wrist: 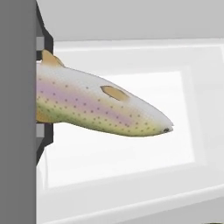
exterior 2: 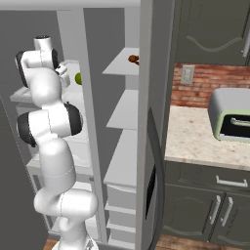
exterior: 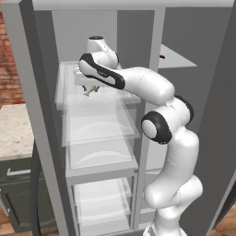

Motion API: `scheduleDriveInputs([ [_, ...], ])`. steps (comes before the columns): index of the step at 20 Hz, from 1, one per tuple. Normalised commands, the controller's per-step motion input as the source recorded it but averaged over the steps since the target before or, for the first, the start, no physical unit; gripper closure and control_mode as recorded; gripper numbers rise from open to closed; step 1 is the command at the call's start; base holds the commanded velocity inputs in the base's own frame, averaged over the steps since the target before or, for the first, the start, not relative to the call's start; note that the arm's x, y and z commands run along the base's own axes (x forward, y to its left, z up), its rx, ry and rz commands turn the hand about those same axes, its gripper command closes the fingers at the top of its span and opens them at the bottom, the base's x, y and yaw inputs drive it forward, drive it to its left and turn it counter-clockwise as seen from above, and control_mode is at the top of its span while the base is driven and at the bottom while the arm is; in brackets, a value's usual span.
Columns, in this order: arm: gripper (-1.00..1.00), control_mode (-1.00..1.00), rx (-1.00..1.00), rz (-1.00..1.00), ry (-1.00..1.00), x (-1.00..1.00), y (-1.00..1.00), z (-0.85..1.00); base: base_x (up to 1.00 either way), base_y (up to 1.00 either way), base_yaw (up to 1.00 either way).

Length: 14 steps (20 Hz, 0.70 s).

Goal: There's a fish in the fridge that needs to be moved to the freezer for freezing. Pick up the fish from the fridge, place it on any shelf in the freezer, and close the fridge and freezer doors when done.

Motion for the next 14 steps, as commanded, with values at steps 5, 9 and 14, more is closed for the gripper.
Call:
scheduleDriveInputs([
  [5, 1.00, -1.00, 0.09, 0.02, 0.00, -0.01, 0.00, -0.76, 0.00, 0.00, 0.00],
  [9, 1.00, -1.00, 0.13, 0.06, 0.03, 0.00, 0.09, -0.99, 0.00, 0.00, 0.00],
  [14, 1.00, -1.00, 0.04, 0.13, 0.16, 0.00, 0.23, -1.00, 0.00, 0.00, 0.00],
])
